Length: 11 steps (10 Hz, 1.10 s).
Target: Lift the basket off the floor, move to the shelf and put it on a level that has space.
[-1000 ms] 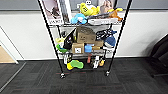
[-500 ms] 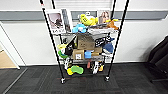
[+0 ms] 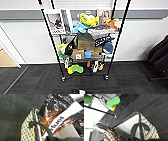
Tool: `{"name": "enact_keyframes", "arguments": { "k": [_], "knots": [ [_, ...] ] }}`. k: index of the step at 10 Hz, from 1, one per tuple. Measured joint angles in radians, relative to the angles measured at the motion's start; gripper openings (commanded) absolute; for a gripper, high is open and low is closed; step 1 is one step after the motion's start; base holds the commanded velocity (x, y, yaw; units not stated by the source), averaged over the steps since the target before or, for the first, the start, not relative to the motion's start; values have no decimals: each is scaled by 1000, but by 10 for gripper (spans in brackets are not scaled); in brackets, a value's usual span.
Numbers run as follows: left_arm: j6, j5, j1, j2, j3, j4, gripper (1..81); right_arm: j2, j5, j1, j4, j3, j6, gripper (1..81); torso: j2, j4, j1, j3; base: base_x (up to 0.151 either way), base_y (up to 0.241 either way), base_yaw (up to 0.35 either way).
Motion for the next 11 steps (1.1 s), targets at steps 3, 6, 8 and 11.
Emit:
{"name": "enact_keyframes", "arguments": {
  "k": [3,6,8,11],
  "knots": [
    [-2,5,-19,-37,51,-17,10,-26,-8,11,0,22,21,10,95,0,-62,87,0,0,0],
    [-7,14,-20,-112,142,-30,10,-36,-17,-3,0,55,26,10,198,0,-129,185,0,0,0],
    [-9,19,-24,-148,201,-35,10,-49,-24,-10,0,83,26,10,258,0,-169,242,0,0,0],
    [-9,18,-32,-197,275,-37,10,-61,-17,-14,-5,115,26,10,339,0,-222,260,0,0,0]
  ]
}}
